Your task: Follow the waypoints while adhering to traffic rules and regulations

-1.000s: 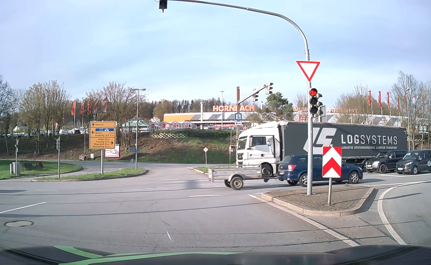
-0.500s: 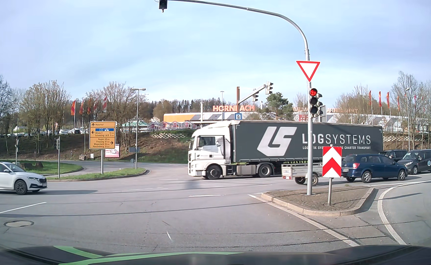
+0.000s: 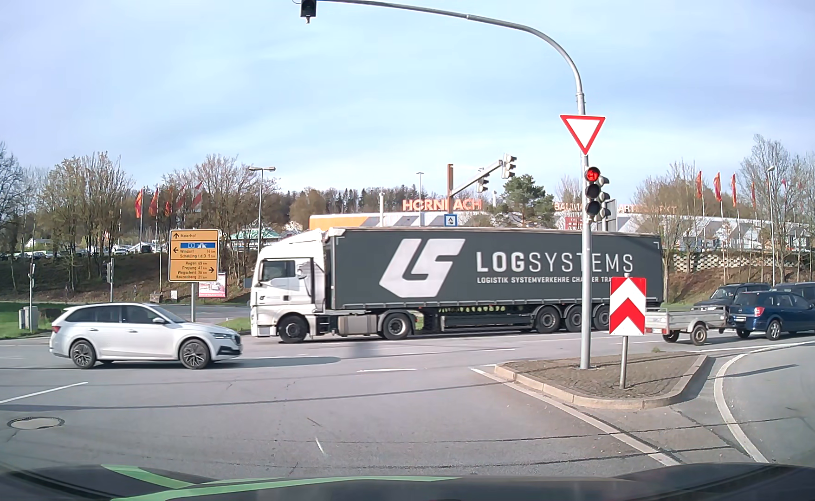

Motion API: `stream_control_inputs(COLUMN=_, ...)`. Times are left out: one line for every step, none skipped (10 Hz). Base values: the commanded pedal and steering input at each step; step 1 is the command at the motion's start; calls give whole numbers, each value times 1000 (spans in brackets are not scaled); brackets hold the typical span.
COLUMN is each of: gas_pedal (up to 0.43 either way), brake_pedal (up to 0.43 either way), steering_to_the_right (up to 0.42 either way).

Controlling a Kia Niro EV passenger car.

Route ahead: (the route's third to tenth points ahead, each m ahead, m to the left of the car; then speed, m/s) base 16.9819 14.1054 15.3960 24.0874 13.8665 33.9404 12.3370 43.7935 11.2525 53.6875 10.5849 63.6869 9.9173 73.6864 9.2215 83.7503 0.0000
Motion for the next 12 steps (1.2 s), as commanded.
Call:
stream_control_inputs(gas_pedal=0, brake_pedal=378, steering_to_the_right=-2)
stream_control_inputs(gas_pedal=0, brake_pedal=378, steering_to_the_right=-2)
stream_control_inputs(gas_pedal=0, brake_pedal=378, steering_to_the_right=-2)
stream_control_inputs(gas_pedal=0, brake_pedal=378, steering_to_the_right=-2)
stream_control_inputs(gas_pedal=0, brake_pedal=378, steering_to_the_right=-2)
stream_control_inputs(gas_pedal=0, brake_pedal=378, steering_to_the_right=-2)
stream_control_inputs(gas_pedal=0, brake_pedal=378, steering_to_the_right=-2)
stream_control_inputs(gas_pedal=0, brake_pedal=378, steering_to_the_right=-2)
stream_control_inputs(gas_pedal=0, brake_pedal=378, steering_to_the_right=-2)
stream_control_inputs(gas_pedal=0, brake_pedal=378, steering_to_the_right=-2)
stream_control_inputs(gas_pedal=0, brake_pedal=378, steering_to_the_right=-2)
stream_control_inputs(gas_pedal=0, brake_pedal=378, steering_to_the_right=-2)
